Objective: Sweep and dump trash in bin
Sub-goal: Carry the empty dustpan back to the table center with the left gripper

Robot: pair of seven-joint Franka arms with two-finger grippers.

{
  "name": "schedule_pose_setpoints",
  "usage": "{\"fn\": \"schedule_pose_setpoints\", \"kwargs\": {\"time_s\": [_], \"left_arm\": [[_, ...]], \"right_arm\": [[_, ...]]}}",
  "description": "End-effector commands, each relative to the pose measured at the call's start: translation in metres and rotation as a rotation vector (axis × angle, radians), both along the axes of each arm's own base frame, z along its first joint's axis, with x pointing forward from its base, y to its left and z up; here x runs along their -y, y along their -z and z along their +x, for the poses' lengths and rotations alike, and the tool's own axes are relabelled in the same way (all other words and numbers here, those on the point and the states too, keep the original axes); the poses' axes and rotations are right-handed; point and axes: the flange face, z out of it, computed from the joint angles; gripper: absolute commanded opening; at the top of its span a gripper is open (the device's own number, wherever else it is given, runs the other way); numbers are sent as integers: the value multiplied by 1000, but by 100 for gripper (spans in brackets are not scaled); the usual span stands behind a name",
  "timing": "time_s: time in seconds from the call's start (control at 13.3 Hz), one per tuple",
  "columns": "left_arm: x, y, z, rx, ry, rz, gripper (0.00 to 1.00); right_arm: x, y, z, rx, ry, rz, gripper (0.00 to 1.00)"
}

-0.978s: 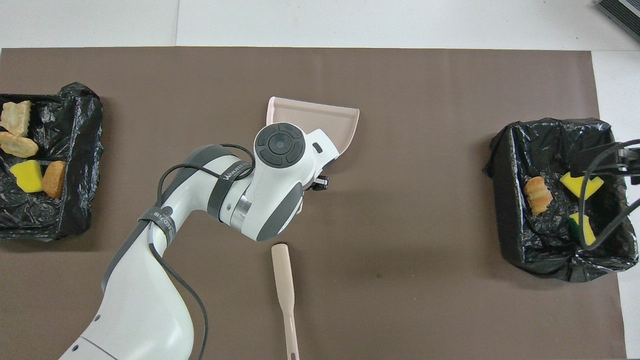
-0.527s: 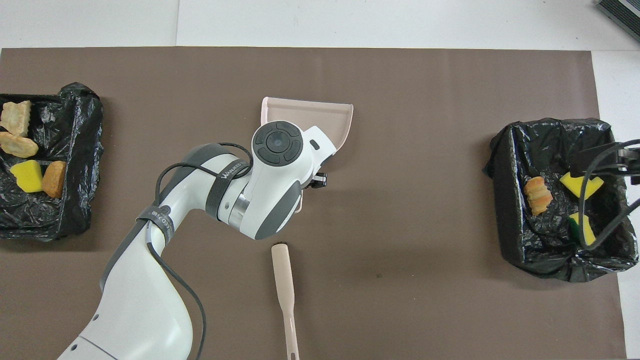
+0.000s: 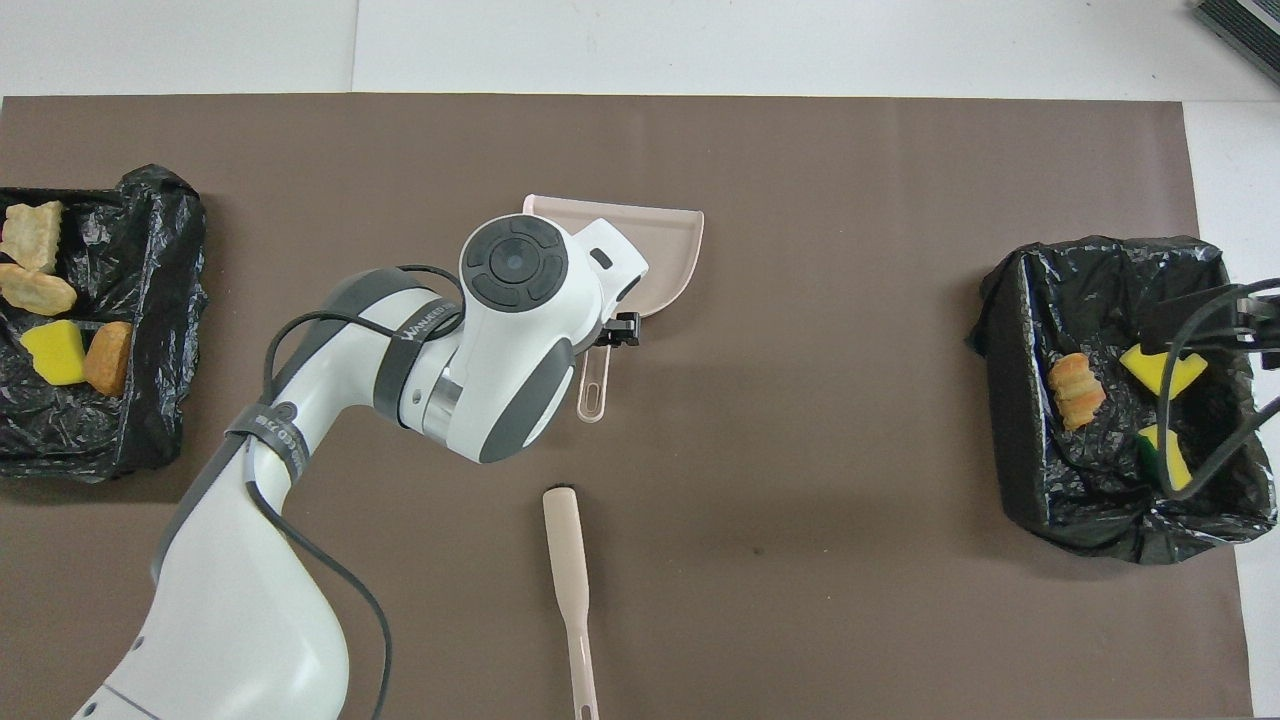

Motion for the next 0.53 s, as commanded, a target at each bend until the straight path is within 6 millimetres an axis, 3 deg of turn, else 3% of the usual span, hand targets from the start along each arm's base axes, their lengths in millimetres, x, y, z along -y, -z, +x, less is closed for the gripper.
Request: {"fn": "schedule_pose_setpoints", "kwargs": {"time_s": [0.0, 0.23, 0.45], "left_arm": [[-43, -35, 11, 2, -58, -7, 100], [-87, -46, 29, -6, -123, -3, 100], [-154, -69, 44, -18, -142, 7, 100]], "right_arm": [[0, -2, -5, 4, 18, -1, 100], [-1, -2, -5, 4, 16, -1, 100], [0, -2, -5, 4, 18, -1, 100]]}}
